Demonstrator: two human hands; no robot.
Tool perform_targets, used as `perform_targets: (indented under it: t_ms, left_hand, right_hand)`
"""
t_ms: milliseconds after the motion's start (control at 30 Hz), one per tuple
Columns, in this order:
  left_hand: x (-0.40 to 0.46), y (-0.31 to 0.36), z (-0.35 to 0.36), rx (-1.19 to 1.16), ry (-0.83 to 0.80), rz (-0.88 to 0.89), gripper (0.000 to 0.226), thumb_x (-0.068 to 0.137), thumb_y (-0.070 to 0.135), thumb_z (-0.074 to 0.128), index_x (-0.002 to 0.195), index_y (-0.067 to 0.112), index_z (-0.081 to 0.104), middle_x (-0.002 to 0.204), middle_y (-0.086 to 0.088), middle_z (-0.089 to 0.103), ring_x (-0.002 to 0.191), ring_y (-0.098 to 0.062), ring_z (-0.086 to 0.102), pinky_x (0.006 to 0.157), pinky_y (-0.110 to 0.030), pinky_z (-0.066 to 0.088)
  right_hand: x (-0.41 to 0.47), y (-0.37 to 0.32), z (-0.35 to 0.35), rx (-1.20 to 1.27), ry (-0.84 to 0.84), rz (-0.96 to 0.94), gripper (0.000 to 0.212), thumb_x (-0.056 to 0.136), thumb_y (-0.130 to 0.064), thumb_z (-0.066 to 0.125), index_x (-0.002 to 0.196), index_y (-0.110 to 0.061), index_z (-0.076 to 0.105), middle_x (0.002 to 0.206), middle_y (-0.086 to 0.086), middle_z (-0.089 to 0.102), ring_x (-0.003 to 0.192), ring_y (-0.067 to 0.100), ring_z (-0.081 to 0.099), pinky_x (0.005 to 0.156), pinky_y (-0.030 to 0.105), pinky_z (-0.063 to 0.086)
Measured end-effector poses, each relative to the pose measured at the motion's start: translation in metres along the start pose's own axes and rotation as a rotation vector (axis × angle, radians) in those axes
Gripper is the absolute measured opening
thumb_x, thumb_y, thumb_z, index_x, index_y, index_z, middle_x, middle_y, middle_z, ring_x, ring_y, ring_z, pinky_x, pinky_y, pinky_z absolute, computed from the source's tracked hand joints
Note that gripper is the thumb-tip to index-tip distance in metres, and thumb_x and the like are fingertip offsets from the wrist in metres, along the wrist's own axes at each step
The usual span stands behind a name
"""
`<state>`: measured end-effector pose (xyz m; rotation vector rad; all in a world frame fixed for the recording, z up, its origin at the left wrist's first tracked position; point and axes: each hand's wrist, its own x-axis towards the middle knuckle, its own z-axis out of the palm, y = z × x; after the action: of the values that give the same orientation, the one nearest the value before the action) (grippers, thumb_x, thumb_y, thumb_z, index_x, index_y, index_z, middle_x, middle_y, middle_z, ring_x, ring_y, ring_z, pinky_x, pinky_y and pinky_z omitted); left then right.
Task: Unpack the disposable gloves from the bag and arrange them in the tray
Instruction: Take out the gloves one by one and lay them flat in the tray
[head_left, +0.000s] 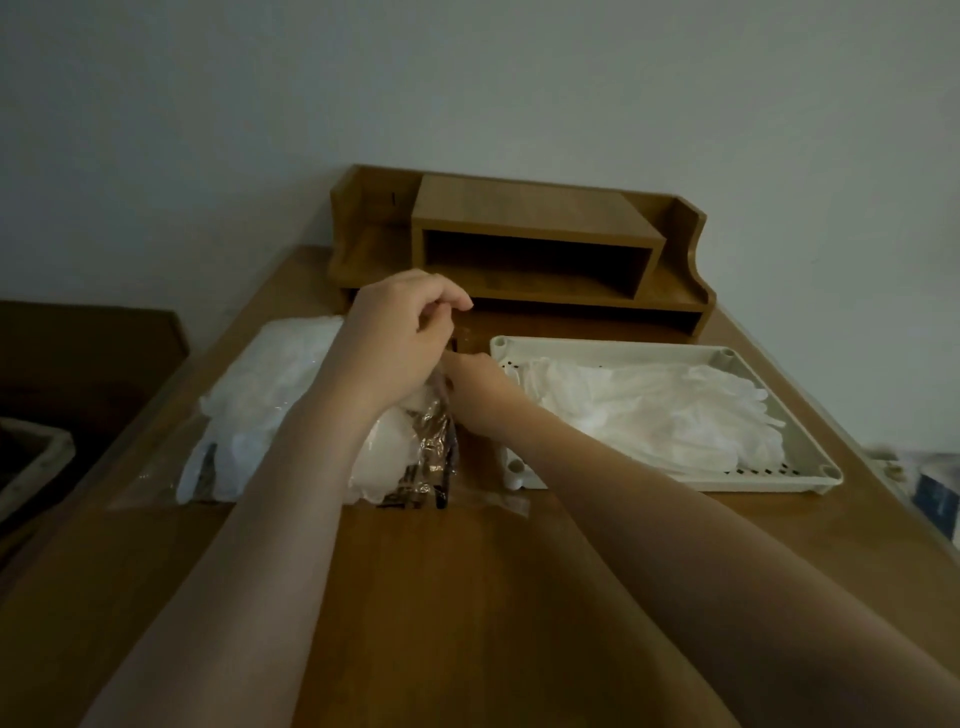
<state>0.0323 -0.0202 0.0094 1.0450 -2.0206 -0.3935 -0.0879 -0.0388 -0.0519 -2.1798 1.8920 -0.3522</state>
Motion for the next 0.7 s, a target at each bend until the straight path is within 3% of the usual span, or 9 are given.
perform_targets:
  t_ms: [100,167,267,400,533,600,700]
  left_hand:
    - [-0.001,-0.001,-0.001,0.016,-0.062,0.009,0.018,0.093,0.013,0.053,0.098,0.019,0.07,0.121,0.004,0.057,0.105,-0.003,0.049,0.088,-0.003,0.034]
    - [-0.003,-0.001,0.006,0.109,-0.126,-0.034,0.008,0.09,0.023,0.06,0.089,0.023,0.067,0.139,0.003,0.044,0.134,-0.014,0.029,0.107,-0.028,0.026]
    - [-0.007,-0.004,0.018,0.319,-0.279,-0.141,0.008,0.086,0.035,0.063,0.09,0.029,0.059,0.155,0.001,0.02,0.144,-0.022,0.001,0.115,-0.045,0.008]
    - [-0.009,-0.008,0.032,0.515,-0.297,-0.156,0.016,0.09,0.036,0.057,0.099,0.027,0.067,0.157,-0.001,0.016,0.144,-0.028,-0.002,0.115,-0.046,0.004]
    - [-0.011,-0.013,0.034,0.527,-0.292,-0.189,0.024,0.093,0.035,0.052,0.104,0.022,0.068,0.147,0.0,0.036,0.141,-0.026,0.014,0.113,-0.043,0.015]
    - [-0.011,-0.01,0.03,0.511,-0.301,-0.21,0.024,0.091,0.038,0.054,0.096,0.02,0.069,0.143,0.0,0.041,0.137,-0.025,0.02,0.109,-0.042,0.021]
    - [-0.01,0.008,0.018,0.294,-0.186,-0.147,0.019,0.085,0.037,0.062,0.074,0.021,0.058,0.144,0.002,0.039,0.138,-0.021,0.019,0.109,-0.041,0.021]
  right_hand:
    - [-0.003,0.0,-0.008,0.01,0.074,0.002,0.019,0.096,-0.01,0.043,0.085,-0.008,0.058,0.081,0.003,0.052,0.071,0.015,0.046,0.068,0.026,0.034]
    - [-0.008,0.004,-0.02,0.068,0.151,0.022,0.016,0.096,-0.014,0.046,0.084,-0.013,0.055,0.073,-0.005,0.05,0.062,0.007,0.043,0.064,0.021,0.033]
    - [-0.022,0.012,-0.042,0.3,0.316,0.03,0.013,0.094,-0.013,0.051,0.084,-0.016,0.059,0.075,-0.001,0.059,0.062,0.007,0.051,0.059,0.022,0.042]
    - [-0.044,0.021,-0.065,0.555,0.442,0.049,0.021,0.093,-0.013,0.051,0.074,-0.016,0.058,0.077,0.009,0.062,0.07,0.028,0.056,0.066,0.038,0.048]
    - [-0.06,0.023,-0.076,0.813,0.445,0.065,0.023,0.093,-0.009,0.045,0.072,-0.006,0.052,0.069,0.005,0.048,0.066,0.012,0.046,0.067,0.022,0.039]
    - [-0.066,0.025,-0.079,0.956,0.444,0.12,0.02,0.094,-0.009,0.043,0.076,-0.008,0.05,0.069,0.004,0.043,0.064,0.009,0.043,0.065,0.019,0.038]
    - [-0.069,0.028,-0.076,1.155,0.376,0.293,0.024,0.097,-0.017,0.045,0.078,-0.005,0.054,0.079,0.006,0.053,0.076,0.02,0.053,0.076,0.032,0.047]
